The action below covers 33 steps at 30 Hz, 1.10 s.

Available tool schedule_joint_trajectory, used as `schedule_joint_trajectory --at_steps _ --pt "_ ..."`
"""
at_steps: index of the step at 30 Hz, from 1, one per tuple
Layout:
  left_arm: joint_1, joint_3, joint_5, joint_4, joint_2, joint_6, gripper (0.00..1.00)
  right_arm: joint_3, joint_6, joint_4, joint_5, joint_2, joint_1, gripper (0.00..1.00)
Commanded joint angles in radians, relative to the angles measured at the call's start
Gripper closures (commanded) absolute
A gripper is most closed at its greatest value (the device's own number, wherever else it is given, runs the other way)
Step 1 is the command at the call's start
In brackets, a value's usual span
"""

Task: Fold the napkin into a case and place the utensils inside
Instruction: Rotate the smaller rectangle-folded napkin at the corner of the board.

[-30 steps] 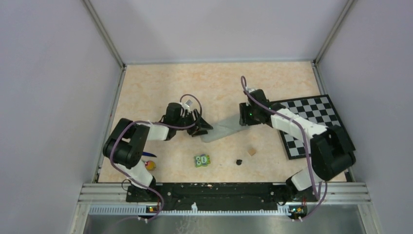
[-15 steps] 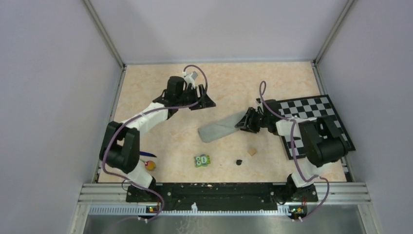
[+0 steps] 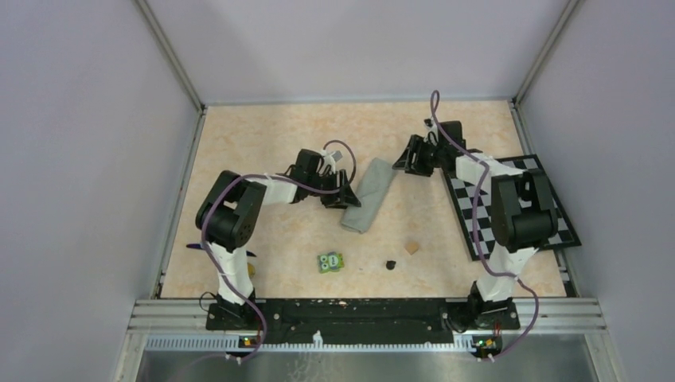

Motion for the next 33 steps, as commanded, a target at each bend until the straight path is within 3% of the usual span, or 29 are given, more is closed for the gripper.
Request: schedule_joint_trajectory --at_steps 1,6,13,25,33 --pt "-0.074 -0.074 0.017 0.157 0.02 -0.123 0.44 -0.08 -0.101 -0.127 0.04 -0.127 0.003 0.46" --pt "-0.16 -0.031 -0.001 0.252 0.093 -0.22 0.48 -0.257 -0.041 -0.033 -0.01 -0.187 0.004 0.47" --pt "-0.258 0.119 -0.017 0.271 0.23 -0.284 0.49 -0.432 -0.047 -0.02 0.105 -0.309 0.003 0.48" --pt "-0.335 0.337 -0.032 0.256 0.405 -0.329 0.51 -0.526 -0.11 -0.112 0.303 -0.487 -0.069 0.48" --pt "-0.348 0.295 -0.05 0.269 0.359 -0.334 0.44 -0.464 -0.153 -0.151 0.388 -0.501 -0.071 0.47"
